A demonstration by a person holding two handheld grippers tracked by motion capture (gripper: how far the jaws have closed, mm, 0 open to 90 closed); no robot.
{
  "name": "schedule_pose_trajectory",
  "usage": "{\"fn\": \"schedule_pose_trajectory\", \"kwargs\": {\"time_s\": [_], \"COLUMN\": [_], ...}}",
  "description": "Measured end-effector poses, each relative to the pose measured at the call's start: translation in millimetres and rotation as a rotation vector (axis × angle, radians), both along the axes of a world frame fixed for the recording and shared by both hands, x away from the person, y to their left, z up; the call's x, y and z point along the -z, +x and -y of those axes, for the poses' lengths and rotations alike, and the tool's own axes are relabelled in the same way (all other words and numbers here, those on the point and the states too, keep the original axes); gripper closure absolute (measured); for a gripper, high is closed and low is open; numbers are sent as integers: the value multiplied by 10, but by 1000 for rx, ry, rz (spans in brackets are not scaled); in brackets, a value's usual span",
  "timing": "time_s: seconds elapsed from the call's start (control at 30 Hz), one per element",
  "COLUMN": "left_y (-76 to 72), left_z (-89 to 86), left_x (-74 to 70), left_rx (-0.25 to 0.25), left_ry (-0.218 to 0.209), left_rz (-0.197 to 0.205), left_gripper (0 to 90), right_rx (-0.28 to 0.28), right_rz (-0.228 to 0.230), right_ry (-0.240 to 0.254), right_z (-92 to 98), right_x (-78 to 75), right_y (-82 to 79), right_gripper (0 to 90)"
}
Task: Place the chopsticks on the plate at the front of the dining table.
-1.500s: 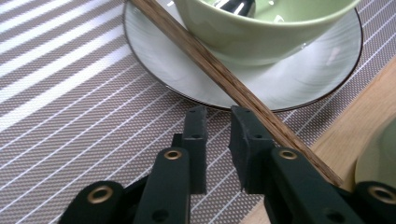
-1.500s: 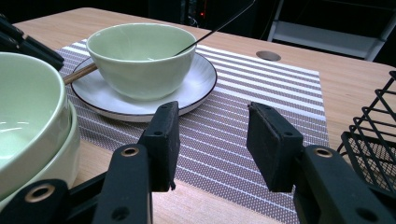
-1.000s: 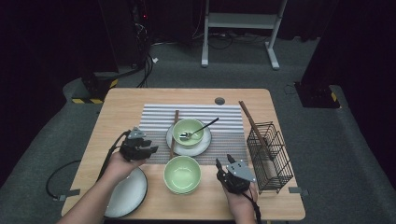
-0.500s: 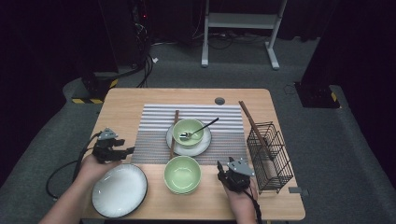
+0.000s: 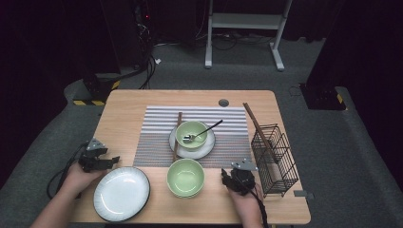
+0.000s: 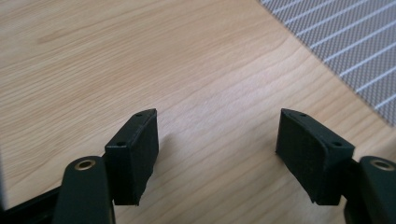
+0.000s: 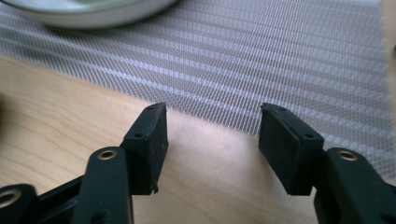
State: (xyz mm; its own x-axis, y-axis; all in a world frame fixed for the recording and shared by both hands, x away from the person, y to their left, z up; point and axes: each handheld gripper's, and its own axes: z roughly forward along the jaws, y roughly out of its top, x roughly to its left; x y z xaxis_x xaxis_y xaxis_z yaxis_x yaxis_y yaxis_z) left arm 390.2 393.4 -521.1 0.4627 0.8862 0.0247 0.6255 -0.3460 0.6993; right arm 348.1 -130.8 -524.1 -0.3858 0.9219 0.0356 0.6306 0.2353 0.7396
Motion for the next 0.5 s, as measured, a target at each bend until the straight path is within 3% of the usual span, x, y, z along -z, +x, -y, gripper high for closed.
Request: {"fn": "schedule_pose_trajectory", "kwargs": {"time_s": [0.03,0.07,0.1,0.13,0.5], "left_y": [21,21,25,35,29], "left_z": [14,14,31,30,36], "left_x": [36,36,81,80,81], "left_rx": [2,2,11,13,6], "left_ry": [-35,-35,-55,-59,-56], "left_rz": [15,15,50,46,49], "left_gripper": [294,272,254,251,252], "right_rx": [1,1,-16,-25,-11], "right_rz": [2,2,12,8,6], "right_ry": [-15,-15,-55,-55,-59], "right_z": [-27,-27,-78,-93,-132], "right_x": [2,2,6,6,8], "right_y": [-2,-2,-8,-4,6], "right_gripper": [376,376,364,346,325]}}
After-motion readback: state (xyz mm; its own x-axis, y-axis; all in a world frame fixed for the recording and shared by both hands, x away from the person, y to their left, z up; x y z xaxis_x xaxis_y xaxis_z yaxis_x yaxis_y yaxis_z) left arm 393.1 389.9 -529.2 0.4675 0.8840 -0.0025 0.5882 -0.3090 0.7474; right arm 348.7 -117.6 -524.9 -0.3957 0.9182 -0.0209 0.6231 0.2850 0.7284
